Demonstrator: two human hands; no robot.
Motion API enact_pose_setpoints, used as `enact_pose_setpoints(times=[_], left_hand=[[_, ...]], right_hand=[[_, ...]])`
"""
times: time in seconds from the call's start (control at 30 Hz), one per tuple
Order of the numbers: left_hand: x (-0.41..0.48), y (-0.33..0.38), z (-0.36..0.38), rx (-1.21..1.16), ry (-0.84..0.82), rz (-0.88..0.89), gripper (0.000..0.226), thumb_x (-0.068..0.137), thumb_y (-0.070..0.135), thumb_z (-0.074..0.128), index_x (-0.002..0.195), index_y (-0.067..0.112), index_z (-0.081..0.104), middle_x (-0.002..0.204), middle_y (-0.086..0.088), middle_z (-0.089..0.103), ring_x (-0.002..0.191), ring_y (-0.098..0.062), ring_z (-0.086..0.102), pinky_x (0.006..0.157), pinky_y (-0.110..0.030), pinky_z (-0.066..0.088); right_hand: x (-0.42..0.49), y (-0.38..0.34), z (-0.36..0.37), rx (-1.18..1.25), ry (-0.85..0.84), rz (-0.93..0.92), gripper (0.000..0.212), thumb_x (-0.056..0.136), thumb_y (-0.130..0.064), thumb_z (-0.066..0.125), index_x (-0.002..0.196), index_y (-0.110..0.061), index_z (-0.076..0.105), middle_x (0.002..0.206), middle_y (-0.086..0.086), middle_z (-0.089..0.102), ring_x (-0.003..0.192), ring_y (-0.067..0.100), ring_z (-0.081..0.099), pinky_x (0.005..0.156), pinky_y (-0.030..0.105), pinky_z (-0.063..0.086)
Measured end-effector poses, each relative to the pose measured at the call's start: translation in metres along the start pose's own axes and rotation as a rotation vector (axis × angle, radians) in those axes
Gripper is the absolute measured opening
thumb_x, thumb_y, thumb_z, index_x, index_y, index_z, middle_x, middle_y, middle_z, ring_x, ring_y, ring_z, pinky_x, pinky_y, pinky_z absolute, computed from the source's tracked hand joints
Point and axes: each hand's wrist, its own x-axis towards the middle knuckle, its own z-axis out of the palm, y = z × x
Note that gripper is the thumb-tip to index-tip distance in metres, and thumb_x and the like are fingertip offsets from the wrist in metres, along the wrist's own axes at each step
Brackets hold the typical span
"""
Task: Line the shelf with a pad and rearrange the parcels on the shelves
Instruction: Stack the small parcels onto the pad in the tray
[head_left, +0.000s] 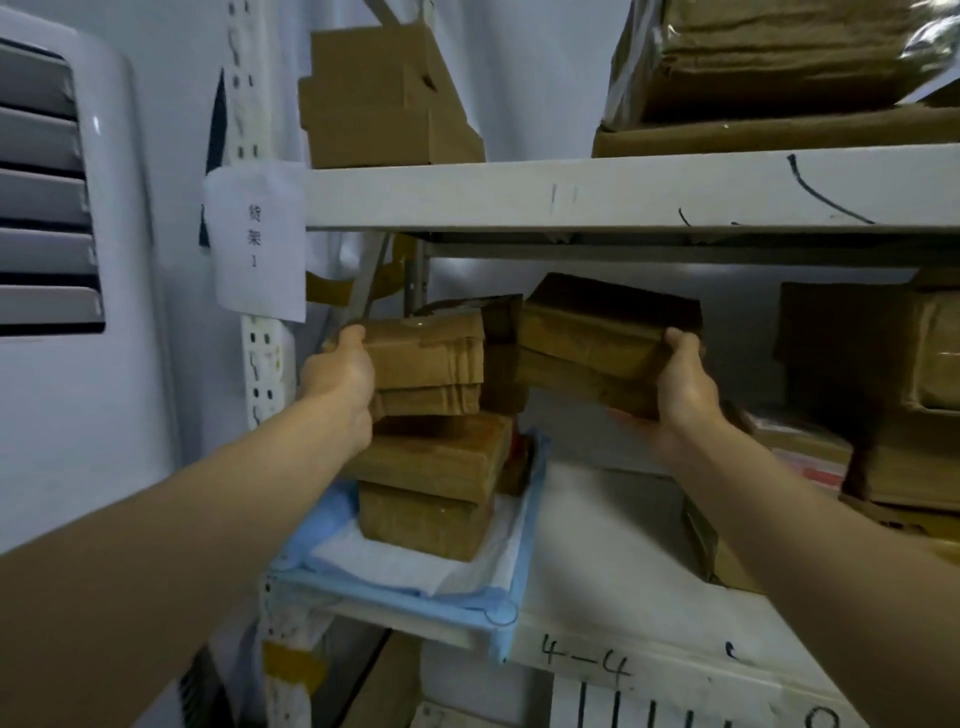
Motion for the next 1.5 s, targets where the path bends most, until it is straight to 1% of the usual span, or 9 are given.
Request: enact_pose_setpoints(times=[0.1,0.27,0.33,0.47,0.7,0.87,1.0,1.23,1.5], left_hand=[[-0.008,0.011,-0.018,-0.071,-0.035,0.004,0.041,0.095,0.052,0.053,0.126,0.025,0.051,0.114,-0.011,0.064,0.101,-0.032,0.064,0.085,-0.05,0.059],[-0.013,0.03,-0.037,-0.113,-0.084,0.012,0.038,0.097,0.047,0.053,0.126,0.023,0.053,0.11,-0.01,0.064,0.09,-0.027,0.065,0.04,-0.031,0.054],[-0.009,0.035,-0.044,-0.14,-0.086,0.02,0.035,0.096,0.048,0.055,0.121,0.023,0.054,0.108,-0.009,0.065,0.09,-0.027,0.065,0.045,-0.033,0.056],[0.001,0.037,-0.055,-0.151,-0.065,0.03,0.041,0.094,0.05,0.057,0.125,0.023,0.054,0.11,-0.008,0.066,0.099,-0.028,0.065,0.088,-0.045,0.058],[-0.007,0.037,-0.049,-0.213,-0.252,-0.116,0.033,0.098,0.043,0.057,0.122,0.024,0.048,0.108,-0.014,0.062,0.101,-0.033,0.063,0.089,-0.051,0.057],[-0.005,0.048,-0.038,-0.193,-0.27,-0.08,0.038,0.098,0.044,0.056,0.129,0.022,0.049,0.107,-0.011,0.062,0.094,-0.029,0.063,0.074,-0.041,0.059],[-0.001,0.057,-0.037,-0.17,-0.273,-0.053,0.031,0.098,0.044,0.056,0.12,0.023,0.048,0.101,-0.009,0.06,0.089,-0.026,0.061,0.069,-0.037,0.058],[0.005,0.063,-0.028,-0.128,-0.254,-0.014,0.033,0.096,0.049,0.057,0.116,0.024,0.049,0.108,-0.01,0.063,0.098,-0.029,0.063,0.088,-0.045,0.059],[0.02,0.065,-0.014,-0.073,-0.193,0.06,0.037,0.093,0.05,0.061,0.111,0.021,0.047,0.114,-0.01,0.059,0.106,-0.031,0.059,0.093,-0.046,0.056]], right_hand=[[-0.009,0.009,0.014,-0.073,-0.003,0.017,0.075,0.083,-0.058,0.066,0.144,-0.025,0.037,0.13,0.011,0.054,0.108,0.035,0.058,0.075,0.049,0.06],[-0.021,0.018,0.042,-0.145,-0.131,0.094,0.062,0.086,-0.052,0.067,0.136,-0.024,0.044,0.125,0.013,0.055,0.105,0.036,0.06,0.078,0.051,0.061],[-0.026,0.021,0.055,-0.143,-0.156,0.122,0.058,0.087,-0.055,0.065,0.133,-0.025,0.047,0.125,0.014,0.055,0.107,0.038,0.06,0.078,0.052,0.061],[-0.032,0.027,0.071,-0.153,-0.136,0.15,0.056,0.088,-0.055,0.064,0.132,-0.023,0.046,0.125,0.015,0.053,0.111,0.04,0.058,0.08,0.053,0.061],[-0.044,0.035,0.086,-0.166,-0.162,0.17,0.054,0.089,-0.055,0.063,0.13,-0.024,0.047,0.13,0.014,0.049,0.116,0.04,0.054,0.08,0.052,0.061],[-0.053,0.036,0.098,-0.151,-0.2,0.187,0.052,0.091,-0.054,0.062,0.13,-0.024,0.047,0.121,0.012,0.049,0.115,0.039,0.052,0.074,0.047,0.062],[-0.052,0.037,0.098,-0.205,-0.16,0.157,0.057,0.089,-0.056,0.063,0.133,-0.024,0.047,0.132,0.013,0.049,0.116,0.039,0.053,0.082,0.05,0.062],[-0.063,0.036,0.107,-0.218,-0.266,0.202,0.058,0.089,-0.054,0.066,0.134,-0.024,0.045,0.135,0.012,0.044,0.12,0.04,0.049,0.074,0.046,0.063],[-0.065,0.037,0.102,-0.688,-0.303,0.075,0.082,0.089,-0.074,0.045,0.145,-0.015,0.044,0.145,0.013,0.049,0.13,0.036,0.048,0.108,0.046,0.042]])
